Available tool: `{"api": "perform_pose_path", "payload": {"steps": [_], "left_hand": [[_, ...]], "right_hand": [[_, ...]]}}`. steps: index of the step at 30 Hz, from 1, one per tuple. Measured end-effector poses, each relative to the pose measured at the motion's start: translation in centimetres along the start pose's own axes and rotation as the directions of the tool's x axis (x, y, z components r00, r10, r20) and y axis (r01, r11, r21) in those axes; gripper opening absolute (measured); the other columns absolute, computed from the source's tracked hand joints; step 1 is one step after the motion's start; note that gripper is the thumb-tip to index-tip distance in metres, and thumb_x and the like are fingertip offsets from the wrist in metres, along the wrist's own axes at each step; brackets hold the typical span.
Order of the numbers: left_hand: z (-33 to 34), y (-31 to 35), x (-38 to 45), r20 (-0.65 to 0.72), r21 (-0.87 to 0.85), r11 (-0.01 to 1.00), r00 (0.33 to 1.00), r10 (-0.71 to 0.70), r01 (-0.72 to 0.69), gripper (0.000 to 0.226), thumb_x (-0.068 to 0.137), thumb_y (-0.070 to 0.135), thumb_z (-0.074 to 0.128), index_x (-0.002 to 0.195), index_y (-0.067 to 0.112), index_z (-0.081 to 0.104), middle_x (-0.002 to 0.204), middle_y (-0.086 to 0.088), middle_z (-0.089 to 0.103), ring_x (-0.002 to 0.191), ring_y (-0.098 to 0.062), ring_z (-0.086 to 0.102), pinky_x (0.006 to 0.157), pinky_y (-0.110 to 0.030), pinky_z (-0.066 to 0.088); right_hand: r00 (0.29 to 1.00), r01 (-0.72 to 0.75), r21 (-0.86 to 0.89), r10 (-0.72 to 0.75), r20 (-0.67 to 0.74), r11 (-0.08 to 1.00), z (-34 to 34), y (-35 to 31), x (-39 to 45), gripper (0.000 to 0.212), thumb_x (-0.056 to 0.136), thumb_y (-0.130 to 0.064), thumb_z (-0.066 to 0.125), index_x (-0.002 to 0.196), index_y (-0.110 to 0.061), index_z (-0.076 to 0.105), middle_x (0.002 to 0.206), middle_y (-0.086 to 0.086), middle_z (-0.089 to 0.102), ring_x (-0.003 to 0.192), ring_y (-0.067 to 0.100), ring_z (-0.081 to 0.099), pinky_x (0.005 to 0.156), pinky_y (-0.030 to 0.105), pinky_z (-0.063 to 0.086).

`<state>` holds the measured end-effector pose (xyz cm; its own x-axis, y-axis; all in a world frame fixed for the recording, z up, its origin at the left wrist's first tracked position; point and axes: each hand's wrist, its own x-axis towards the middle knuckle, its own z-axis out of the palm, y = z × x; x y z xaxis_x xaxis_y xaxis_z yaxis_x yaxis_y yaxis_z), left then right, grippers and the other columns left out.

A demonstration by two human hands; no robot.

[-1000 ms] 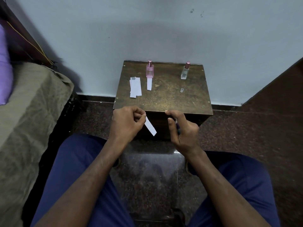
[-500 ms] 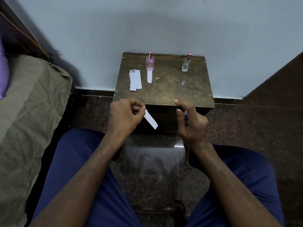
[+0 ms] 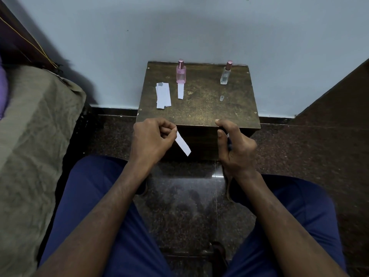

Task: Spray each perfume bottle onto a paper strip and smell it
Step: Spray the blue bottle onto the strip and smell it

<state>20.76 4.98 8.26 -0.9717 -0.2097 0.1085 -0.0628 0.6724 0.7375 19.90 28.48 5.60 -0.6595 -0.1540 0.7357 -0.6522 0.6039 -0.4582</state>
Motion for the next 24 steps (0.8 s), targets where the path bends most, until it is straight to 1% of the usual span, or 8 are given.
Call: {"api": "perform_pose_path", "payload": {"steps": [4,6,8,11,16,19,22,24], "left_hand": [[0.1,0.2,0.1,0.0,-0.003,1.0,1.0,0.001,-0.001,0.006,0.09,0.029,0.082,0.093,0.024,0.084,0.071,0.017,0.073,0.069,0.007,0.07,0.063,-0.002,0.05],[0.1,0.2,0.1,0.005,0.0,1.0,1.0,0.008,-0.008,0.007,0.09,0.028,0.082,0.094,0.023,0.084,0.072,0.018,0.073,0.07,0.008,0.07,0.063,-0.002,0.049],[0.1,0.2,0.0,0.011,0.003,1.0,1.0,0.014,-0.014,0.007,0.091,0.028,0.082,0.096,0.023,0.084,0.073,0.018,0.073,0.071,0.008,0.07,0.063,-0.002,0.049],[0.2,0.3,-0.2,0.013,-0.003,1.0,1.0,0.005,-0.005,0.007,0.091,0.028,0.082,0.094,0.023,0.084,0.071,0.018,0.073,0.07,0.007,0.07,0.063,-0.002,0.05],[0.1,0.4,-0.2,0.017,-0.007,1.0,1.0,0.003,-0.003,0.007,0.091,0.028,0.082,0.095,0.023,0.084,0.072,0.019,0.072,0.071,0.008,0.071,0.063,-0.003,0.051],[0.3,0.6,-0.3,0.035,-0.015,1.0,0.999,0.004,-0.004,0.006,0.091,0.028,0.083,0.095,0.023,0.084,0.072,0.021,0.071,0.072,0.009,0.07,0.063,-0.002,0.05],[0.4,0.8,-0.5,0.054,-0.038,0.999,0.999,0.005,-0.003,0.007,0.091,0.027,0.083,0.096,0.022,0.084,0.074,0.02,0.073,0.072,0.008,0.071,0.064,-0.004,0.052],[0.5,0.9,-0.6,0.057,-0.044,0.999,0.998,0.007,-0.004,0.008,0.091,0.028,0.083,0.097,0.023,0.084,0.074,0.018,0.074,0.071,0.008,0.072,0.065,-0.006,0.054]], "right_hand": [[1.0,-0.003,0.012,0.003,0.021,1.0,-0.1,0.0,0.1,0.018,0.105,-0.009,0.055,0.124,-0.01,0.058,0.087,0.008,0.074,0.071,-0.003,0.047,0.071,-0.004,0.034],[0.998,-0.026,0.025,0.024,0.05,0.999,-0.1,0.0,0.1,0.014,0.108,-0.013,0.053,0.121,-0.012,0.057,0.082,0.008,0.072,0.065,0.006,0.053,0.065,0.0,0.036],[0.998,-0.047,0.042,0.045,0.054,0.998,-0.2,-0.1,0.1,0.014,0.109,-0.016,0.051,0.121,-0.013,0.057,0.082,0.009,0.071,0.065,0.007,0.055,0.063,0.003,0.038],[0.999,-0.043,0.036,0.042,0.018,0.998,-0.2,-0.1,-0.1,0.02,0.108,-0.013,0.052,0.127,-0.009,0.057,0.095,0.011,0.075,0.076,-0.003,0.053,0.072,-0.002,0.039],[1.0,-0.021,0.056,0.02,0.017,0.998,0.1,-0.2,0.1,0.024,0.111,-0.017,0.048,0.132,-0.007,0.055,0.104,0.016,0.076,0.082,0.009,0.064,0.081,-0.001,0.042],[0.998,-0.018,0.06,0.014,0.057,0.998,0.4,-0.6,0.0,0.025,0.11,-0.015,0.049,0.133,-0.007,0.054,0.103,0.016,0.076,0.083,-0.001,0.057,0.083,-0.004,0.038],[0.994,-0.019,0.066,0.012,0.111,0.998,0.9,-1.1,-0.2,0.027,0.105,-0.006,0.054,0.132,-0.007,0.056,0.105,0.015,0.077,0.089,-0.003,0.059,0.087,-0.004,0.037],[0.992,-0.021,0.065,0.013,0.126,0.998,1.0,-1.2,-0.3,0.026,0.103,-0.002,0.056,0.129,-0.002,0.06,0.101,0.013,0.077,0.09,-0.011,0.051,0.086,-0.006,0.035]]}}
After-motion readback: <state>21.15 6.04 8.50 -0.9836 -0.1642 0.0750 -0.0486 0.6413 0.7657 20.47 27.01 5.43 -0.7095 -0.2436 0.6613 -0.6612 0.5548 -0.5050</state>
